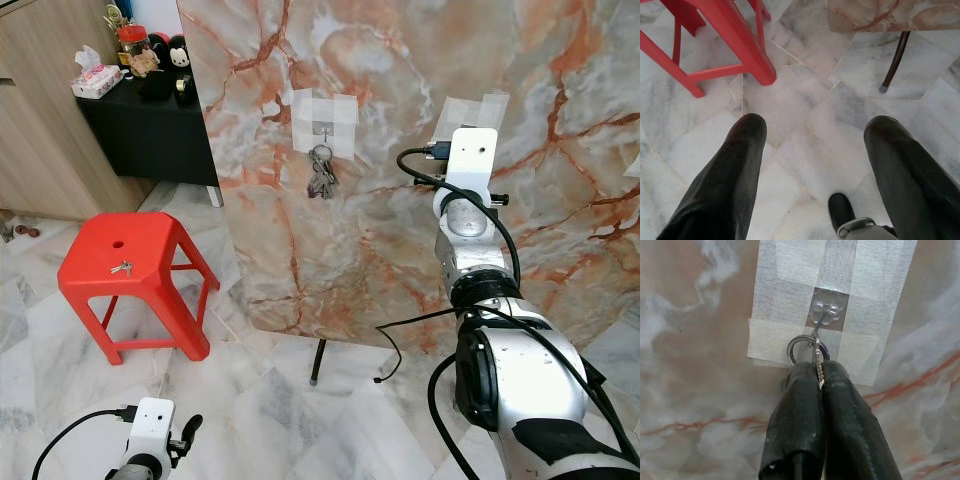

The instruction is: Hang keys on a hook

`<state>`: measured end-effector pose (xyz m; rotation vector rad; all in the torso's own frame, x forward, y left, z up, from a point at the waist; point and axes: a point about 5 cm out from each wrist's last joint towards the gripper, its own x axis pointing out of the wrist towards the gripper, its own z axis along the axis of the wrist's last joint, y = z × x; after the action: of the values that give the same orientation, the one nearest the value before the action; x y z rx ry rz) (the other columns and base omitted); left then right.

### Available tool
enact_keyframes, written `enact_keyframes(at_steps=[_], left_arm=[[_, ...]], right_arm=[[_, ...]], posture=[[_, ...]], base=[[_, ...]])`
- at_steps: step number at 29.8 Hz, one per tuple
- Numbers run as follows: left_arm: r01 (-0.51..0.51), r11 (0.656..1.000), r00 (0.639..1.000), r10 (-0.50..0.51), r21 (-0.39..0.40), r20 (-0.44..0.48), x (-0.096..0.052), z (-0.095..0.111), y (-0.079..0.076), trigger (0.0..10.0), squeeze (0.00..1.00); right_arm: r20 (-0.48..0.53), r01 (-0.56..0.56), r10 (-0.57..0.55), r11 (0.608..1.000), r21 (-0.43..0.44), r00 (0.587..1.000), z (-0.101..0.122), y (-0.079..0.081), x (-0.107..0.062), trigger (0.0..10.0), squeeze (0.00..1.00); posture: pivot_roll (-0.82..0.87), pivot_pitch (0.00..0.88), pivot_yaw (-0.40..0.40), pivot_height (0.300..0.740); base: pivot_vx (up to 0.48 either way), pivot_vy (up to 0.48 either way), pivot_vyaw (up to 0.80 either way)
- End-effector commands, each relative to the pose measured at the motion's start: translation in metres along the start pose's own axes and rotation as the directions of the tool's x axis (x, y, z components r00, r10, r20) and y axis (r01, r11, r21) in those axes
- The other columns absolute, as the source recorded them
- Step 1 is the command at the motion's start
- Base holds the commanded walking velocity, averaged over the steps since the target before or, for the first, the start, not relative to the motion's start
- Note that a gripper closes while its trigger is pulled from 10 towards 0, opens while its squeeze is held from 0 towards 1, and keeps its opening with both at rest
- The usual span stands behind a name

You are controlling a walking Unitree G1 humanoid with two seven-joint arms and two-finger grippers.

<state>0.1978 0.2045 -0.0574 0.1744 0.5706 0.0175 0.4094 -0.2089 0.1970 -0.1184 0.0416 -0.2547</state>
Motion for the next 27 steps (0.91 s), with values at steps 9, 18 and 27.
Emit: enact_keyframes(at_steps=[9,18,27], left_arm=[[0.011,1.000,0.999,-0.010,0.021,-0.037,-0.003,-0.007,0.001,10.0,0.00],[0.014,1.000,0.999,-0.013,0.019,-0.042,-0.003,-0.008,0.000,10.0,0.00],[0.012,1.000,0.999,-0.011,0.021,-0.045,-0.003,-0.009,0.001,10.0,0.00]], right_arm=[[0.072,0.008,-0.012,0.998,0.055,0.997,0.009,0.005,-0.001,10.0,0.00],[0.061,0.002,-0.006,0.998,0.060,0.998,-0.004,0.011,-0.006,10.0,0.00],[0.058,-0.005,0.001,0.998,0.060,0.998,-0.005,0.013,-0.007,10.0,0.00]], posture=[[0.01,0.063,-0.022,0.740],[0.00,0.063,-0.020,0.740],[0.00,0.062,-0.020,0.740]], base=[[0.000,0.000,0.00],[0.000,0.000,0.00],[0.000,0.000,0.00]])
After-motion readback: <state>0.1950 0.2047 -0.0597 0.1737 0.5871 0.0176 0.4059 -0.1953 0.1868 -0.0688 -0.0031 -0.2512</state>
